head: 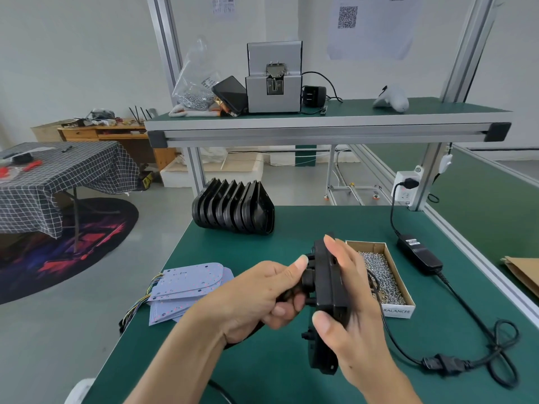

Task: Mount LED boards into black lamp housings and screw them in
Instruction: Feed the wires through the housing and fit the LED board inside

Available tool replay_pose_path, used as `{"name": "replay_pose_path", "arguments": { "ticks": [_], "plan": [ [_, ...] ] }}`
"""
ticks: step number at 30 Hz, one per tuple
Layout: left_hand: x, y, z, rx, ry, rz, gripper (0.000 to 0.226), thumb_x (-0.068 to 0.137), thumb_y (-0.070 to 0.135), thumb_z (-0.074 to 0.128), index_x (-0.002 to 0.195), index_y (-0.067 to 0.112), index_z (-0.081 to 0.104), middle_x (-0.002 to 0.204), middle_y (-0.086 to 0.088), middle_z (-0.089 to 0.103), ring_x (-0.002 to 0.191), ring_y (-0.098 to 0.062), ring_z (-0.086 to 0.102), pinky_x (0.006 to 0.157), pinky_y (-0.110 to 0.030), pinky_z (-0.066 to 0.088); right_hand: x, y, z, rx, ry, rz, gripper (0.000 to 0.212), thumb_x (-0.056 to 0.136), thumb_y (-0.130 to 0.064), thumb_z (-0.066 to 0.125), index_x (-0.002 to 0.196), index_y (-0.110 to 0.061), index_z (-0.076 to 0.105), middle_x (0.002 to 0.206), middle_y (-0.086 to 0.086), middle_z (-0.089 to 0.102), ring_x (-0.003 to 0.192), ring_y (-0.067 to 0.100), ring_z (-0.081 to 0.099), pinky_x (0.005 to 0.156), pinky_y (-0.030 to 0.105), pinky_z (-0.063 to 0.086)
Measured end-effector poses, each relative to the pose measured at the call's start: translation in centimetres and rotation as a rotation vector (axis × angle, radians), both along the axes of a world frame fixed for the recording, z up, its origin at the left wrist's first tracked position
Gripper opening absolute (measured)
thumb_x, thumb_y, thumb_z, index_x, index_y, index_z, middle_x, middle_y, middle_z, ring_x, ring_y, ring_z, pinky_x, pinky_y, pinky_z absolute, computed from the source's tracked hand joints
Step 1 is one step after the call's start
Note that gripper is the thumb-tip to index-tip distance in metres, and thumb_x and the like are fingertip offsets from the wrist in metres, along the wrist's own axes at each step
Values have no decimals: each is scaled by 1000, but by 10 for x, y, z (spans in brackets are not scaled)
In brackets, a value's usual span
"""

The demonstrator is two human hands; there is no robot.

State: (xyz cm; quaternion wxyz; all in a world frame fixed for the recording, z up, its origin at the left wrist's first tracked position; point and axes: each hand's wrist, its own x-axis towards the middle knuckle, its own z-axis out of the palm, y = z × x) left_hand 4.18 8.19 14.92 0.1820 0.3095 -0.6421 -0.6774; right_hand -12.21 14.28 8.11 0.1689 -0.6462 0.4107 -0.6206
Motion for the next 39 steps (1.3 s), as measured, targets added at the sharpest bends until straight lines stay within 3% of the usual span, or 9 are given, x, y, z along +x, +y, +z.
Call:
{"name": "replay_pose_path", "arguments": {
  "ticks": [4, 16, 19, 22, 23, 25, 29, 33, 39],
  "plan": [
    [6, -1, 1, 26, 15, -61, 61, 101, 62, 44, 63, 15, 55, 51, 4, 28, 51, -14, 18, 50, -22, 19, 4, 2, 0, 26, -23, 18, 88, 87, -79, 59, 159, -31, 39, 158, 13, 36, 149, 35, 36, 119, 43, 36],
    [6, 0, 7, -183, -72, 176, 48, 111, 35, 44, 74, 12, 64, 51, 5, 34, 48, -12, 24, 48, -17, 26, -13, -12, -5, 209, -297, 223, 71, 91, -53, 65, 157, -40, 42, 150, 2, 59, 144, 25, 50, 120, 42, 39],
    [6, 2, 5, -214, -75, 237, 46, 112, 29, 41, 78, 9, 64, 53, 5, 37, 47, -10, 25, 51, -19, 27, -13, -6, -9, 133, -250, -34, 65, 89, -45, 64, 151, -32, 49, 145, -8, 60, 140, 18, 53, 117, 39, 42],
    [-1, 7, -6, -284, -95, 328, 45, 113, 23, 39, 81, 4, 64, 56, 5, 46, 46, -11, 30, 55, -23, 29, 6, 12, -14, -84, -133, -550, 14, 95, -47, 63, 104, -37, 62, 97, -13, 60, 89, 16, 62, 80, 28, 49],
    [-5, 9, -10, -301, -97, 365, 41, 113, 22, 39, 87, 3, 65, 56, 5, 47, 46, -12, 33, 53, -22, 31, 14, 17, -16, -98, -90, -601, 16, 98, -50, 60, 91, -35, 62, 83, -12, 58, 75, 14, 59, 69, 24, 46],
    [-10, 13, -18, -336, -127, 416, 38, 112, 22, 38, 89, 10, 65, 54, 3, 51, 45, -15, 41, 50, -23, 37, 27, 20, -16, 99, -58, -529, 33, 97, -61, 53, 84, -36, 70, 73, -12, 66, 67, 9, 63, 63, 23, 50],
    [-16, 22, -29, -464, -295, 446, 39, 109, 31, 42, 75, 14, 51, 51, 3, 54, 47, -18, 50, 54, -32, 44, 36, 11, -1, 634, -325, -133, 51, 86, -77, 47, 94, -41, 81, 89, 0, 79, 92, 17, 75, 84, 41, 63],
    [-19, 28, -33, -538, -353, 484, 39, 108, 29, 43, 73, 14, 48, 62, 2, 58, 57, -22, 51, 60, -44, 47, 41, 1, 9, 697, -582, 14, 56, 98, -53, 57, 88, -2, 78, 90, 30, 74, 78, 28, 71, 73, 38, 62],
    [-21, 38, -32, -547, -347, 517, 41, 108, 20, 41, 68, 23, 51, 58, 8, 57, 53, -11, 46, 55, -33, 40, 41, -5, 25, 640, -621, 25, 56, 98, -40, 67, 81, 14, 62, 73, 20, 58, 71, 24, 53, 70, 39, 42]
  ]
}}
